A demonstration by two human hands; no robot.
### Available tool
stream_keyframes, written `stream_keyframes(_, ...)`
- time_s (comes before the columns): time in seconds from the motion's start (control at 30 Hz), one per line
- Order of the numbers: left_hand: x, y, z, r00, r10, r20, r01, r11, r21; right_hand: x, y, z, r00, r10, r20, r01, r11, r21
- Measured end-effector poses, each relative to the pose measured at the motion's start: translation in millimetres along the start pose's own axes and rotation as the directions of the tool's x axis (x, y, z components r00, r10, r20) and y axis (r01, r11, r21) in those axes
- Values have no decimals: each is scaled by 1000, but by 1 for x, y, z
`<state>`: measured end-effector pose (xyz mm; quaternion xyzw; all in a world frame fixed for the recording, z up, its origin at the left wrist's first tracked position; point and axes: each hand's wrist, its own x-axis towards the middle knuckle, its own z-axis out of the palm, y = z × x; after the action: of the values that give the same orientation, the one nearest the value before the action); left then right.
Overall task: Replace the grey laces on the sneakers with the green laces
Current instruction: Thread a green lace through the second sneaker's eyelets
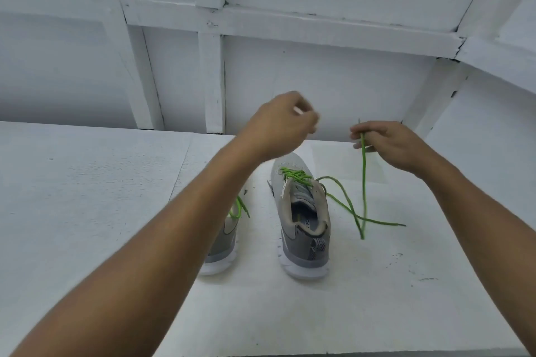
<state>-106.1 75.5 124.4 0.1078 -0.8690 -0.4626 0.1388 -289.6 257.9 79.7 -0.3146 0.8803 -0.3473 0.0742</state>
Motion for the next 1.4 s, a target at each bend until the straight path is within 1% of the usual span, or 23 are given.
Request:
stream_keyframes(0.03, -3, -12, 8, 994, -50, -96, 46, 998, -46, -3, -6, 2, 999, -24, -31, 26, 998, 61)
stream_keyframes(0.07, -7, -23, 19, 986, -94, -136, 92, 995, -24, -6, -10, 5, 997, -54, -62, 60, 993, 105)
stream_keyframes(0.13, -16, -45, 43, 973, -182, -140, 187, 982, 21, -13, -23, 15, 990, -113, -81, 125, 979, 158)
stream_keyframes(0.2, -24, -65, 65, 949, -250, -191, 257, 966, 16, -16, -29, 29, 989, -138, -49, 145, 966, 213)
stream_keyframes(0.27, -25, -84, 81, 927, -274, -257, 284, 959, 3, -19, -32, 44, 988, -157, -6, 154, 965, 213)
stream_keyframes(0.33, -28, -97, 92, 921, -253, -296, 263, 965, -8, -24, -34, 59, 983, -184, 11, 180, 972, 154)
stream_keyframes(0.4, -33, -106, 98, 919, -223, -324, 222, 974, -39, -30, -34, 73, 979, -202, -15, 203, 975, 86)
stream_keyframes(0.5, -39, -115, 104, 920, -186, -345, 170, 982, -78, -39, -33, 91, 977, -202, -61, 207, 975, 77)
stream_keyframes(0.57, -40, -119, 109, 914, -151, -377, 130, 988, -81, -43, -31, 100, 978, -205, -46, 208, 974, 85)
stream_keyframes(0.73, -38, -122, 115, 882, -114, -457, 74, 992, -104, -44, -28, 108, 979, -202, 23, 202, 979, 3)
stream_keyframes(0.8, -38, -122, 116, 879, -140, -456, 85, 987, -139, -43, -27, 110, 977, -209, 41, 211, 976, -59)
stream_keyframes(0.87, -37, -121, 116, 880, -193, -434, 106, 970, -217, -42, -27, 113, 973, -222, 62, 228, 967, -114)
stream_keyframes(0.97, -37, -121, 115, 887, -282, -366, 134, 915, -381, -41, -27, 117, 972, -227, 62, 233, 964, -129)
stream_keyframes(1.03, -37, -122, 115, 889, -308, -338, 135, 883, -449, -40, -28, 117, 970, -234, 64, 242, 959, -151)
stream_keyframes(1.17, -36, -127, 117, 895, -314, -317, 129, 863, -489, -40, -29, 119, 966, -248, 79, 259, 946, -196)
stream_keyframes(1.4, -35, -129, 120, 894, -305, -328, 103, 852, -513, -39, -32, 119, 968, -234, 88, 248, 943, -221)
